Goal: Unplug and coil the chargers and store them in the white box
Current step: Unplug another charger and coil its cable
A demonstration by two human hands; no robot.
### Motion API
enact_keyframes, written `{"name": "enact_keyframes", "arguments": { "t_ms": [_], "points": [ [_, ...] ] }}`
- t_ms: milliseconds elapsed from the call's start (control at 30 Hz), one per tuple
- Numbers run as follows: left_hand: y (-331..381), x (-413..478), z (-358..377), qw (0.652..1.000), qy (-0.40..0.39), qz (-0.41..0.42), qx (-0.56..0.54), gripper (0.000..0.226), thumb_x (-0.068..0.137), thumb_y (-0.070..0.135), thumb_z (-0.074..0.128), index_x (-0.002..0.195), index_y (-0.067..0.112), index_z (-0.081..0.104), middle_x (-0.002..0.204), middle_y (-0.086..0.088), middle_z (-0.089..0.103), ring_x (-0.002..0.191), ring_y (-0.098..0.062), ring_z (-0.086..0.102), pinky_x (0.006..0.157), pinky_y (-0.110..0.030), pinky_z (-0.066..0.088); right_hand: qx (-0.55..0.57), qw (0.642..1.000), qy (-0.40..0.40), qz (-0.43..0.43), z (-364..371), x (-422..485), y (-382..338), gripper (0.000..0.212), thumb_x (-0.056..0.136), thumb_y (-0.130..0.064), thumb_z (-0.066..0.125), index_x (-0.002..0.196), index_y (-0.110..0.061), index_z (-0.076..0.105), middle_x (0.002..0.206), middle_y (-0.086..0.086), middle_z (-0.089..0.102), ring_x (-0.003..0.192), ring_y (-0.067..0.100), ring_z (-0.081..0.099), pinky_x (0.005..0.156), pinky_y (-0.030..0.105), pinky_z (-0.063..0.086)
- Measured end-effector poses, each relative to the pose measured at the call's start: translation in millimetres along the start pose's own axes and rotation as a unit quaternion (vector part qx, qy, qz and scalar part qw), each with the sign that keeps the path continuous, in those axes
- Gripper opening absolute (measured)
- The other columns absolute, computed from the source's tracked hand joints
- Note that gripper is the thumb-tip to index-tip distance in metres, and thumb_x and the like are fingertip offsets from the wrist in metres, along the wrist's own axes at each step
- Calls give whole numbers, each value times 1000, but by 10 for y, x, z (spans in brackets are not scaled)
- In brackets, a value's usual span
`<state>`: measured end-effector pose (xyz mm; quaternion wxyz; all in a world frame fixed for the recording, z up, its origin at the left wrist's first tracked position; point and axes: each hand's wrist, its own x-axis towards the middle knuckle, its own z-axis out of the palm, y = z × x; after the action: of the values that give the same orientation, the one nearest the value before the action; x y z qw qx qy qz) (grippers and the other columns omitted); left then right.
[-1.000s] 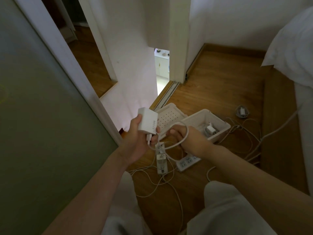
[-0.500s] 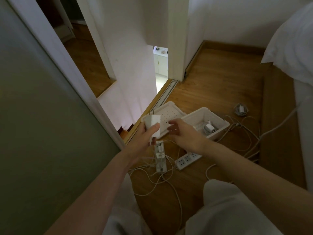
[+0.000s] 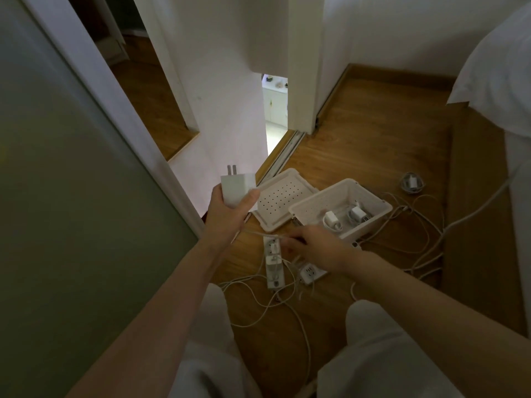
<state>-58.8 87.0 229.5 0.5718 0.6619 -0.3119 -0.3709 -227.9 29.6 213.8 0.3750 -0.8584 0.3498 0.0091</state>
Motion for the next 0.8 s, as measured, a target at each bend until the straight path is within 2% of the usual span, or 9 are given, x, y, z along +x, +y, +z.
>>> {"name": "enact_keyframes", "arguments": {
  "t_ms": [67, 133, 200, 267, 367, 467, 600, 733, 800],
  "points": [
    [-38, 22, -34, 995, 12, 20, 96, 58, 84, 28, 68, 130, 17, 35, 106, 2, 47, 89, -13, 54, 55, -11, 51, -79, 996, 39, -28, -99, -29, -25, 28, 97, -34, 45, 93, -13, 63, 80, 0, 60, 68, 13, 55, 64, 27, 45],
    [-115, 38, -56, 977, -5, 50, 209, 65, 80, 30, 71, 132, 17, 35, 112, 2, 46, 100, -15, 52, 64, -14, 52, -179, 977, 89, -75, -195, -23, -108, 24, 97, -33, 44, 97, -15, 61, 88, -3, 57, 78, 11, 51, 76, 26, 44],
    [-204, 51, -74, 952, -37, 68, 295, 70, 78, 34, 73, 135, 18, 35, 118, -1, 45, 106, -16, 50, 77, -25, 53, -238, 955, 142, -105, -283, 23, -150, 22, 97, -32, 43, 105, -19, 59, 100, -3, 56, 93, 13, 50, 91, 28, 39],
    [-243, 46, -95, 940, -73, 66, 326, 71, 78, 37, 73, 135, 19, 36, 122, -2, 46, 109, -18, 49, 85, -33, 52, -274, 939, 177, -114, -368, 56, -145, 22, 97, -32, 42, 111, -22, 57, 111, -3, 56, 107, 15, 48, 100, 30, 31],
    [-211, -6, -117, 934, -148, 70, 317, 64, 80, 39, 69, 134, 23, 37, 126, 3, 47, 112, -16, 50, 87, -32, 53, -297, 929, 187, -122, -514, 46, -117, 26, 98, -32, 40, 116, -22, 56, 116, -2, 53, 113, 15, 43, 98, 26, 26],
    [-185, -104, -100, 927, -236, 55, 285, 60, 86, 35, 63, 135, 31, 29, 127, 7, 42, 112, -13, 50, 84, -28, 54, -304, 924, 188, -135, -633, 24, -99, 29, 98, -31, 39, 118, -21, 57, 116, -1, 55, 112, 15, 43, 96, 24, 23],
    [-177, -191, -15, 932, -272, 21, 239, 48, 90, 37, 58, 129, 30, 31, 126, 5, 43, 107, -14, 54, 82, -38, 57, -292, 929, 185, -134, -664, 64, -80, 30, 98, -27, 40, 117, -18, 61, 116, 2, 61, 112, 18, 48, 105, 25, 19],
    [-157, -232, 58, 930, -300, 15, 212, 36, 94, 36, 50, 125, 27, 35, 121, 2, 46, 102, -14, 56, 70, -25, 54, -277, 939, 162, -124, -676, 90, -89, 31, 99, -22, 39, 120, -16, 60, 119, 4, 62, 116, 18, 52, 114, 26, 10],
    [-153, -219, 67, 935, -304, 9, 185, 34, 95, 38, 48, 125, 28, 37, 120, 0, 47, 101, -15, 56, 67, -22, 51, -256, 949, 148, -112, -664, 108, -86, 31, 99, -21, 37, 119, -16, 61, 118, 3, 62, 114, 17, 53, 114, 27, 14]
  ]
}}
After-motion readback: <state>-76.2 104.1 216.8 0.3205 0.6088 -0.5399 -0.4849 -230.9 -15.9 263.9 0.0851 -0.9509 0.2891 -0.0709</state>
